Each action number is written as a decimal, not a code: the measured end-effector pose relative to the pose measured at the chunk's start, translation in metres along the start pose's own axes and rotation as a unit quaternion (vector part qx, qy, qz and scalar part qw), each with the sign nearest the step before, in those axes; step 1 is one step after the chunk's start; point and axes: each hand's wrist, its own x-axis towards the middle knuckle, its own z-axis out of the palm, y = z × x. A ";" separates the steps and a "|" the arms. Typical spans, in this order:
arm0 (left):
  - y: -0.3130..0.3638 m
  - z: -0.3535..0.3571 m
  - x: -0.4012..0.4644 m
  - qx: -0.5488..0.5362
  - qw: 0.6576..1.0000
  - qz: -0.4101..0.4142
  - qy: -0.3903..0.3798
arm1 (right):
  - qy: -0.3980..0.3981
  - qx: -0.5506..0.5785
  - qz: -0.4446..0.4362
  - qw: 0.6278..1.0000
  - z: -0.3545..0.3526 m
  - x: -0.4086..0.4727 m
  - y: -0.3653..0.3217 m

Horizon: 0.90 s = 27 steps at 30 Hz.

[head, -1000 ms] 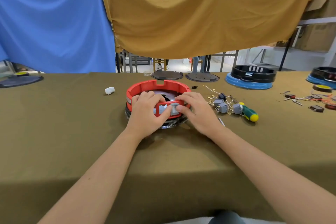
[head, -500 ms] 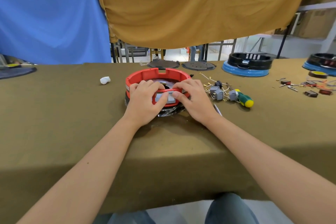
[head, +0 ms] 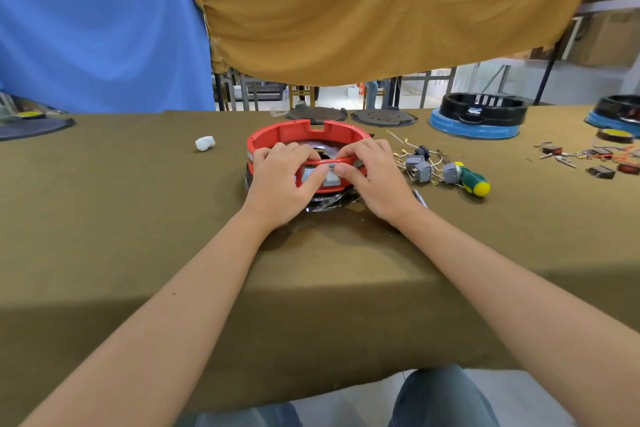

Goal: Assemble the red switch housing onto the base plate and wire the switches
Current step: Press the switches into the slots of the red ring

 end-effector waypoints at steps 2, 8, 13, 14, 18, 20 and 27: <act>-0.001 0.000 0.000 0.000 1.000 -0.001 0.000 | 0.005 0.003 0.000 1.000 0.001 0.001 0.000; 0.000 0.000 0.001 -0.004 1.000 -0.005 0.000 | 0.002 -0.004 -0.005 1.000 0.002 0.000 0.001; 0.000 0.000 0.000 -0.004 1.000 -0.004 0.001 | -0.004 0.005 -0.014 1.000 0.002 -0.002 0.003; 0.000 0.000 0.001 -0.004 1.000 -0.004 0.002 | -0.004 0.006 -0.013 1.000 0.002 -0.001 0.003; 0.001 0.001 0.001 -0.010 1.000 -0.009 0.003 | -0.005 0.019 -0.002 1.000 0.003 0.000 0.001; 0.002 0.001 0.002 -0.012 1.000 -0.014 0.003 | -0.003 0.026 0.006 1.000 0.003 0.001 0.000; 0.003 0.003 0.003 -0.014 0.999 -0.029 0.004 | 0.008 0.028 0.015 0.999 0.003 0.003 -0.004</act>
